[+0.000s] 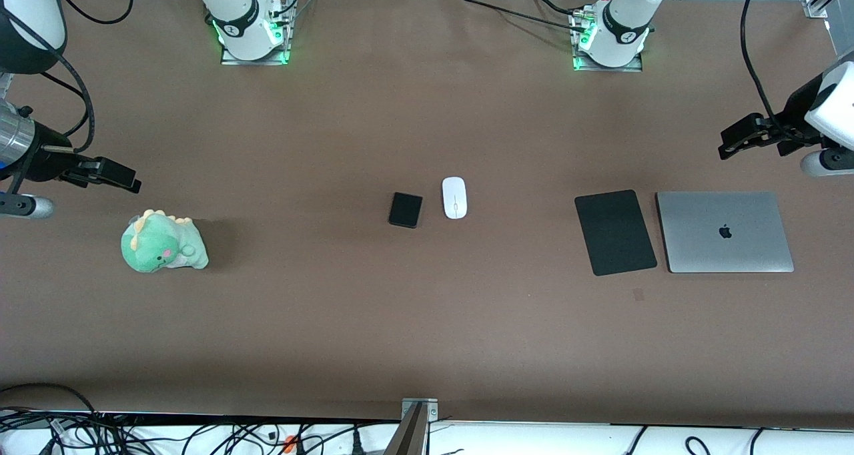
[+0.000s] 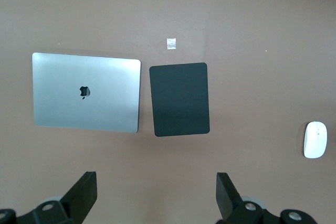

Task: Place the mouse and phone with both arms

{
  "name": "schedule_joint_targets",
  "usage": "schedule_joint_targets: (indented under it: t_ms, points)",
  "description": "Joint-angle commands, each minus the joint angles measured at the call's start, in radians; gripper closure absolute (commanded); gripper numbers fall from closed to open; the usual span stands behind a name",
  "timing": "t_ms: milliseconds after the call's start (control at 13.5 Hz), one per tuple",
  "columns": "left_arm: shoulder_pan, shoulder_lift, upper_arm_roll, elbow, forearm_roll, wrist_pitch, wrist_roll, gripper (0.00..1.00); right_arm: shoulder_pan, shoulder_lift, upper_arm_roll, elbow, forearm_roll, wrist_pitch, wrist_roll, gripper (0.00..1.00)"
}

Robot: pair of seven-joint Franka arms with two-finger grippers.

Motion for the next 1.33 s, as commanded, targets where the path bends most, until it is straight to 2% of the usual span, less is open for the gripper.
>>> schedule_joint_targets:
  t_ms: [0, 1256]
  points:
    - [0.024, -0.014, -0.004, -0.001, 0.004, 0.002, 0.02, 0.0, 0.012, -0.007, 0.005, 0.011, -0.027, -0.037, 0.002, 0.0]
    - [0.049, -0.042, -0.01, -0.001, 0.004, -0.031, 0.022, 0.0, 0.012, -0.008, 0.003, 0.007, -0.028, -0.042, 0.004, 0.0]
